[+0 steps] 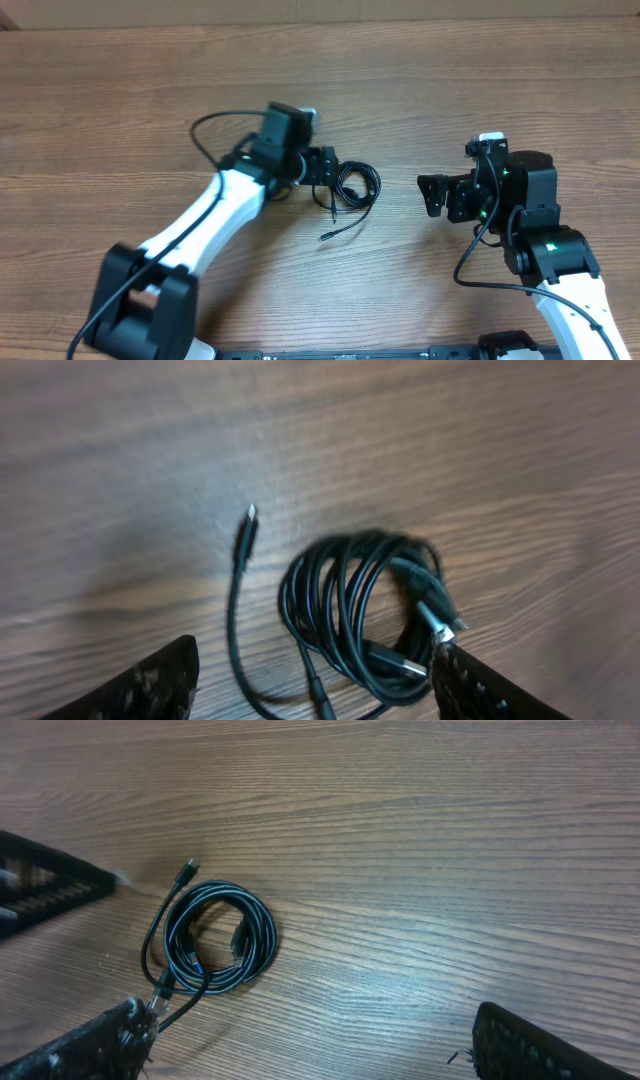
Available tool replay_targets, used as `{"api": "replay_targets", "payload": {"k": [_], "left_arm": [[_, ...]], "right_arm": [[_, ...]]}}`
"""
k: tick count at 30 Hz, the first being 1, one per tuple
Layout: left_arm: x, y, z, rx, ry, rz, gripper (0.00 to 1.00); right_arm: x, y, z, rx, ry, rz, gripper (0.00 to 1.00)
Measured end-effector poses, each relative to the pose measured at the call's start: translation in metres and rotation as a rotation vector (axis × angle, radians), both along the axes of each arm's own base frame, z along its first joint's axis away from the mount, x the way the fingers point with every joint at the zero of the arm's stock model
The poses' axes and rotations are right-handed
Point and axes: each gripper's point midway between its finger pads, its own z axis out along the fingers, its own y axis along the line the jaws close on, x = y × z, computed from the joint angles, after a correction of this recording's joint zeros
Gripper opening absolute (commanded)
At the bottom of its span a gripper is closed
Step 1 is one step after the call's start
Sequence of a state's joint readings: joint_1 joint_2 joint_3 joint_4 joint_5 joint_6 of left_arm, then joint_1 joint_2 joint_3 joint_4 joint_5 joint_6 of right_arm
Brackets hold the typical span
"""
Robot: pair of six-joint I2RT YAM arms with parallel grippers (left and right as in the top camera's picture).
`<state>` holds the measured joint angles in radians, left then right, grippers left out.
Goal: Untangle cables
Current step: 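Move the left gripper to the black cable bundle and grasp it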
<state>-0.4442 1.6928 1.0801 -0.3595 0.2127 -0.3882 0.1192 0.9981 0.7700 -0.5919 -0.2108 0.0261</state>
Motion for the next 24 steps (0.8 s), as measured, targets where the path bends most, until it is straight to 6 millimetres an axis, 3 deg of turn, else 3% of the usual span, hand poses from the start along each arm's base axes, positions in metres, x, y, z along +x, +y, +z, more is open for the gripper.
{"api": "replay_targets", "payload": {"k": [7,11,15,16,24], "left_arm": [[-0.005,-0.018,-0.041,0.046,0.056,-0.007,0.64],[-0.009,-0.021,-0.058,0.054,0.098,0.017,0.41],[-0.011,-0.021,-0.067,0.061,0.121,0.025,0.08],[-0.011,-0.021,-0.067,0.060,0.123,0.030,0.04],[-0.010,-0.021,-0.059,0.075,0.139,0.026,0.04]], "right_arm": [[0.000,0.000,0.000,-0.001,0.001,-0.001,1.00],[0.000,0.000,0.000,-0.001,0.000,-0.002,1.00],[0.000,-0.001,0.000,-0.003,0.000,-0.004,1.00],[0.000,-0.001,0.000,-0.004,0.000,-0.004,1.00],[0.005,0.000,0.005,0.003,-0.027,-0.002,1.00]]}}
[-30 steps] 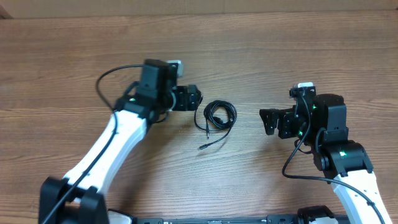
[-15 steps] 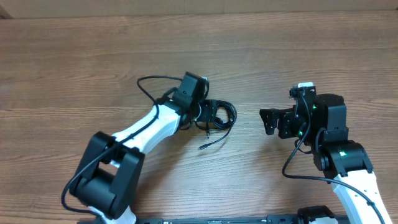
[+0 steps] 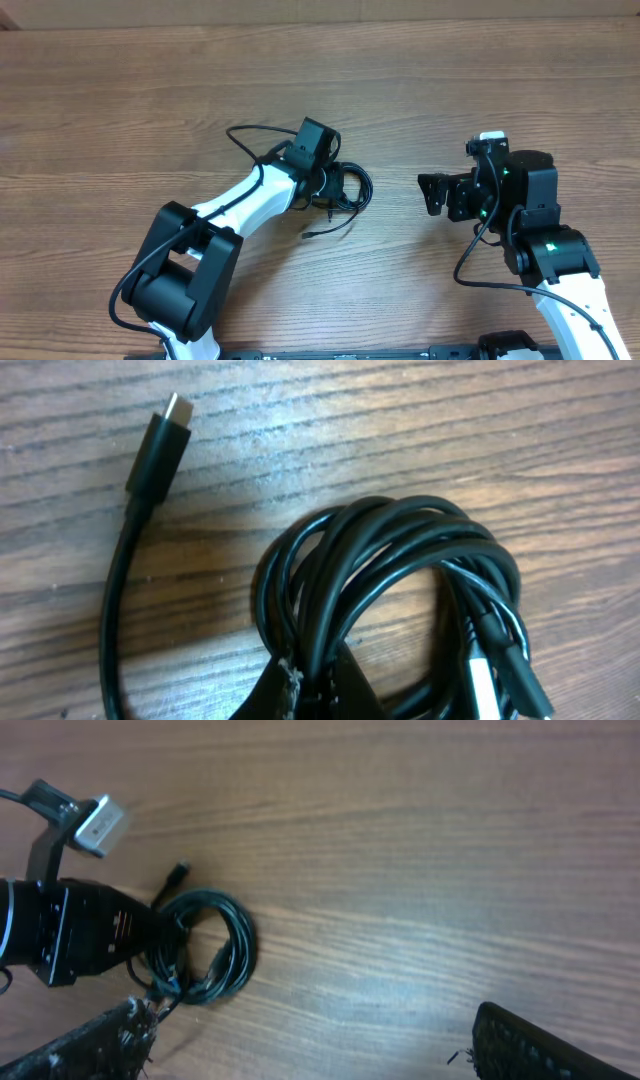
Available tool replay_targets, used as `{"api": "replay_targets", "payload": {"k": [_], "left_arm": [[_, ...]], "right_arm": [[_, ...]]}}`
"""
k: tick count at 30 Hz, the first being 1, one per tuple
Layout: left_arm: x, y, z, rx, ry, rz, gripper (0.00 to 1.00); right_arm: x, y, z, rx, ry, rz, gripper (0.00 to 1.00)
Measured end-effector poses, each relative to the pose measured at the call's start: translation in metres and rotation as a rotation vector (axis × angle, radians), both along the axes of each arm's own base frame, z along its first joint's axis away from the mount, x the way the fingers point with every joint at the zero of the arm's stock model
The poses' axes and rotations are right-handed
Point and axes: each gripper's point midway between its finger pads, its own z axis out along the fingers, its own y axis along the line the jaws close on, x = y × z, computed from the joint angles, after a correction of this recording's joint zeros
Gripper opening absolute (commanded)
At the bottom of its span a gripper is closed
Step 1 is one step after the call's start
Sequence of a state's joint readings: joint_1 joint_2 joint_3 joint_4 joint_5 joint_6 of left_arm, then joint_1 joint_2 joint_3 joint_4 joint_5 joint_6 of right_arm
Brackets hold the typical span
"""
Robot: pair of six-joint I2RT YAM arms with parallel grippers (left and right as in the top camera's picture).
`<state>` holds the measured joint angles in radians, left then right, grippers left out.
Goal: Untangle cables
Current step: 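Move the left gripper to the black cable bundle and grasp it, then reach the right gripper to the bundle and grasp a cable strand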
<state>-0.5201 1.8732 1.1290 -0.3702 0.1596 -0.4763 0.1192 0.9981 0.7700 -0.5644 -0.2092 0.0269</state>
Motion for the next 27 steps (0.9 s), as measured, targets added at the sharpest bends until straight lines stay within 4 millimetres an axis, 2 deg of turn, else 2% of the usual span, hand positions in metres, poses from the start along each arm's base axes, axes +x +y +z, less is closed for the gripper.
{"api": "replay_targets", "payload": {"k": [5,11,14,16,19,21,22,24,27], "left_arm": [[0.009,-0.009,0.029,-0.017,-0.001,-0.017,0.04],[0.017,-0.026,0.098,-0.125,-0.096,-0.052,0.04],[0.014,-0.031,0.124,-0.166,-0.132,-0.068,0.04],[0.009,-0.033,0.130,-0.172,-0.134,-0.080,0.04],[0.001,-0.039,0.128,-0.165,-0.119,-0.098,0.04],[-0.003,-0.043,0.127,-0.157,-0.115,-0.110,0.04],[-0.005,-0.045,0.127,-0.155,-0.116,-0.115,0.04],[-0.008,-0.048,0.126,-0.152,-0.115,-0.126,0.04],[-0.011,-0.052,0.126,-0.150,-0.116,-0.136,0.04]], "right_arm": [[0.005,0.009,0.006,0.036,-0.029,0.037,1.00],[0.007,0.027,-0.005,0.107,0.021,0.117,0.88],[0.009,0.035,-0.015,0.144,0.062,0.144,0.85],[0.012,0.039,-0.020,0.173,0.084,0.147,0.83],[0.017,0.046,-0.026,0.218,0.111,0.155,0.80],[0.018,0.050,-0.028,0.248,0.121,0.165,0.75],[0.019,0.053,-0.027,0.262,0.121,0.174,0.69],[0.020,0.055,-0.026,0.274,0.119,0.183,0.51],[0.020,0.054,-0.027,0.279,0.131,0.169,0.37]]}}
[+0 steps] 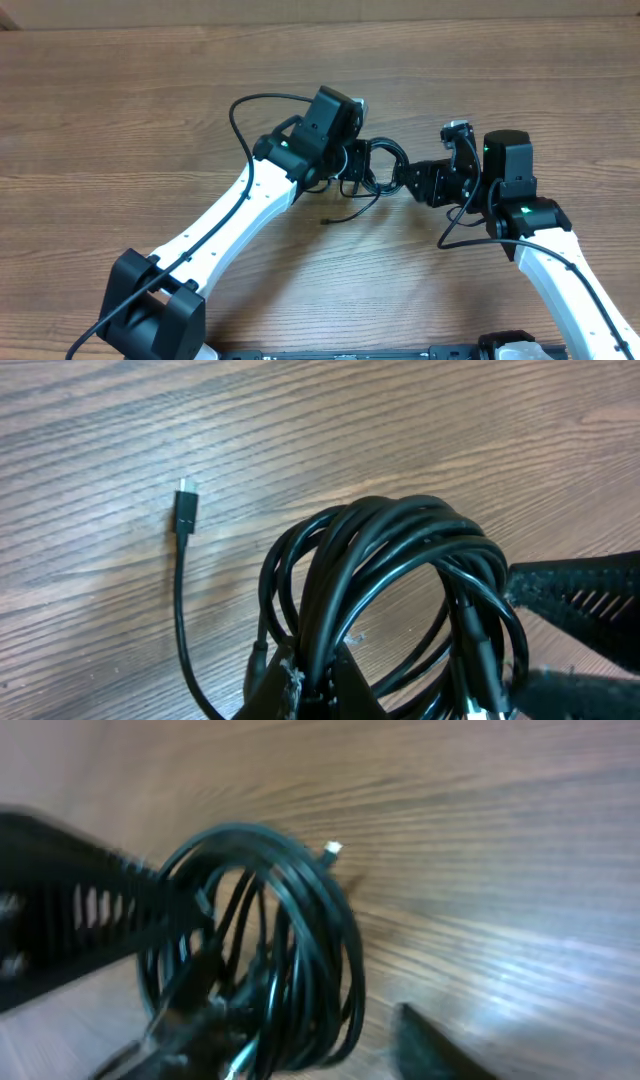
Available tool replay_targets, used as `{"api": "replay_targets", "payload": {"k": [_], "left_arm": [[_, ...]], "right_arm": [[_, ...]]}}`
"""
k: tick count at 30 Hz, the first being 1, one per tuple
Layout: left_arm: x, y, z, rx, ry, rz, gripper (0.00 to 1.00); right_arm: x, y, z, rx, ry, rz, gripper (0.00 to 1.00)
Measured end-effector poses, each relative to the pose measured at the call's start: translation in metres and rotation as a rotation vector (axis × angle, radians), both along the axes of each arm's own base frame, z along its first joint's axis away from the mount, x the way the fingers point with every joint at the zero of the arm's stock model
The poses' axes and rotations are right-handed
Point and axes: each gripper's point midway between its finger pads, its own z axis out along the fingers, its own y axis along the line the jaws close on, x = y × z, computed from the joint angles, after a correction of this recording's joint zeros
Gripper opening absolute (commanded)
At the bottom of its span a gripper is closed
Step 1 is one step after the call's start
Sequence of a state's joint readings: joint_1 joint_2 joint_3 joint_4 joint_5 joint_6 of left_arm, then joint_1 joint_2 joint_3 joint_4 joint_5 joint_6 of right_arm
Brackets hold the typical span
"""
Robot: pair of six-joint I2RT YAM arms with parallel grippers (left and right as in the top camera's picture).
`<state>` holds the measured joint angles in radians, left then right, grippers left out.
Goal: Untangle cables
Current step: 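Reach the right gripper to the bundle and grasp a cable strand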
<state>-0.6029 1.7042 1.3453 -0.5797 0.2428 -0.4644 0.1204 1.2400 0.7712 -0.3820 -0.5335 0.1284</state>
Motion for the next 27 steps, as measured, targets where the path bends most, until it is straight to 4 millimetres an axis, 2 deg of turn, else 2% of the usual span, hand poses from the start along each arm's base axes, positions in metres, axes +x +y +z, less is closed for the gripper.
{"api": "replay_targets", "payload": {"k": [4,7,14,15,19,21,23,27], "left_arm": [[-0.001,-0.002,0.000,-0.002,-0.003,-0.005,0.04],[-0.001,-0.003,0.001,-0.003,-0.003,-0.006,0.04],[-0.007,0.003,-0.006,0.034,0.021,0.001,0.04],[-0.007,0.004,-0.006,0.039,0.023,0.003,0.04],[-0.005,0.006,-0.007,0.051,0.016,0.013,0.04],[-0.004,0.010,-0.009,0.070,0.011,0.025,0.04],[-0.003,0.014,-0.011,0.094,0.009,0.039,0.04],[0.000,0.018,-0.011,0.111,-0.006,0.054,0.04]], "right_arm": [[0.002,-0.008,-0.014,-0.039,0.045,-0.043,0.16],[0.003,-0.014,-0.027,-0.068,0.097,-0.093,0.04],[0.004,-0.043,-0.057,-0.178,0.205,-0.262,0.04],[0.006,-0.044,-0.057,-0.175,0.205,-0.276,0.08],[0.012,-0.034,-0.048,-0.105,0.183,-0.257,0.47],[0.013,-0.022,-0.041,-0.045,0.169,-0.213,0.55],[0.012,-0.010,-0.033,0.005,0.154,-0.151,0.59],[0.006,0.004,-0.026,0.068,0.153,-0.070,0.60]]}}
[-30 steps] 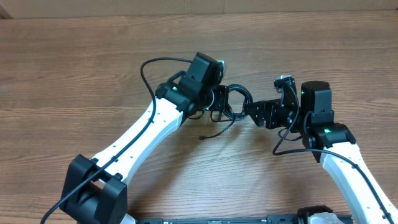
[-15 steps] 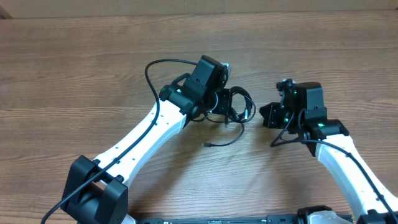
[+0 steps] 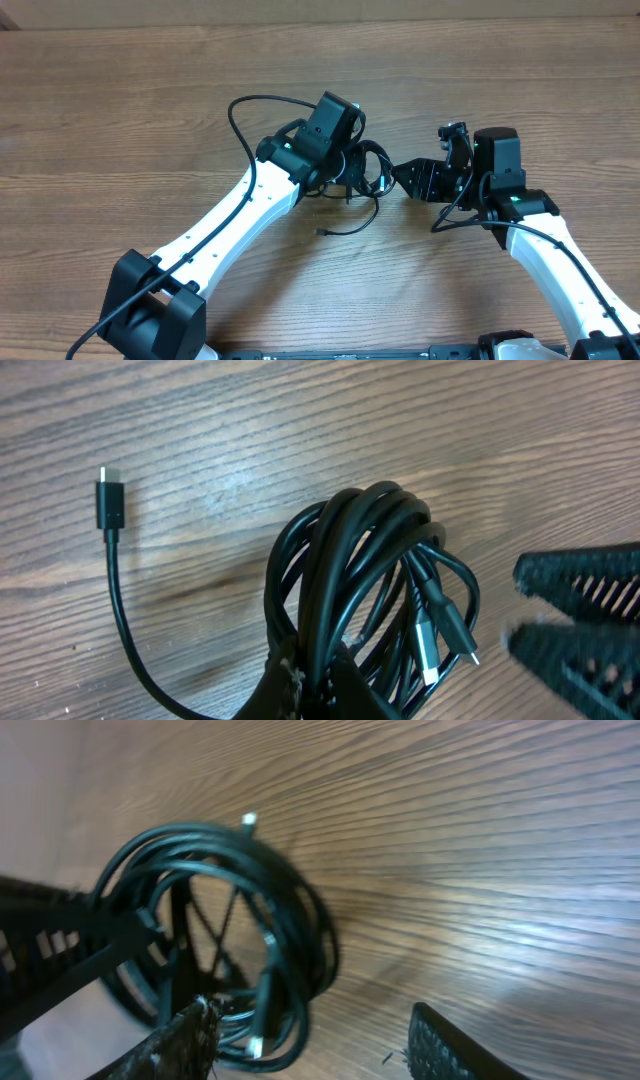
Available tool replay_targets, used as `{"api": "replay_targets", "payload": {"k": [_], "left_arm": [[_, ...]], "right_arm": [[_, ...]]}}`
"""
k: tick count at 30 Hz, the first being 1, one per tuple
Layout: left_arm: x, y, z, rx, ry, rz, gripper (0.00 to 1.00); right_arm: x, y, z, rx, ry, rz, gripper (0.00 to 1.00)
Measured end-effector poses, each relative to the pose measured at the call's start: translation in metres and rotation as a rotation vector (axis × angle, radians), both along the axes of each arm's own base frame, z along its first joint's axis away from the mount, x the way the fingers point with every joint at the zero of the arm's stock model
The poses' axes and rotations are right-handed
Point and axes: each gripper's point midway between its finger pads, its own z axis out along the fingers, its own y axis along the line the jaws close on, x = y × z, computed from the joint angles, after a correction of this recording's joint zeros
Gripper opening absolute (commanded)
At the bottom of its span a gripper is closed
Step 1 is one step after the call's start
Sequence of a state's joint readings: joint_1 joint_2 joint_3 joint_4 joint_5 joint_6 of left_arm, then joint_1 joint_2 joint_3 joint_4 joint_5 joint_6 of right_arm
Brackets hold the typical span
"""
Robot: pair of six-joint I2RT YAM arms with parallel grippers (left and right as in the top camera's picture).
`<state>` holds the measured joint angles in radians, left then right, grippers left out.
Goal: Untangle cables
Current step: 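Reach the right gripper to the bundle and grasp a cable strand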
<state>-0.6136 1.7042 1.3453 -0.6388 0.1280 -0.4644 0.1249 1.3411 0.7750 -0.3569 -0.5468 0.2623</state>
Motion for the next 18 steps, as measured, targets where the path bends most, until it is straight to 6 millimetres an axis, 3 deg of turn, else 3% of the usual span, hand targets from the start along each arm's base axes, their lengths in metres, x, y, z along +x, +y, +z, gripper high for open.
{"api": "replay_targets", "payload": {"k": [6,7,10,14,18], "left_arm": [[0.000,-0.019,0.011,-0.097,-0.010,-0.060,0.04],[-0.003,-0.024,0.013,-0.117,-0.002,-0.082,0.04],[-0.010,-0.029,0.014,-0.145,0.019,-0.121,0.04],[-0.020,-0.034,0.013,-0.163,0.054,-0.152,0.04],[-0.024,-0.033,0.011,-0.159,0.073,-0.161,0.04]], "right_arm": [[0.000,-0.001,0.000,-0.010,-0.010,0.007,0.56],[0.002,-0.004,-0.002,-0.028,-0.013,-0.007,0.52],[0.008,-0.015,-0.007,-0.090,-0.023,-0.054,0.25],[0.012,-0.016,-0.006,-0.119,-0.044,-0.066,0.04],[0.011,-0.016,-0.007,-0.125,-0.045,-0.060,0.04]]}}
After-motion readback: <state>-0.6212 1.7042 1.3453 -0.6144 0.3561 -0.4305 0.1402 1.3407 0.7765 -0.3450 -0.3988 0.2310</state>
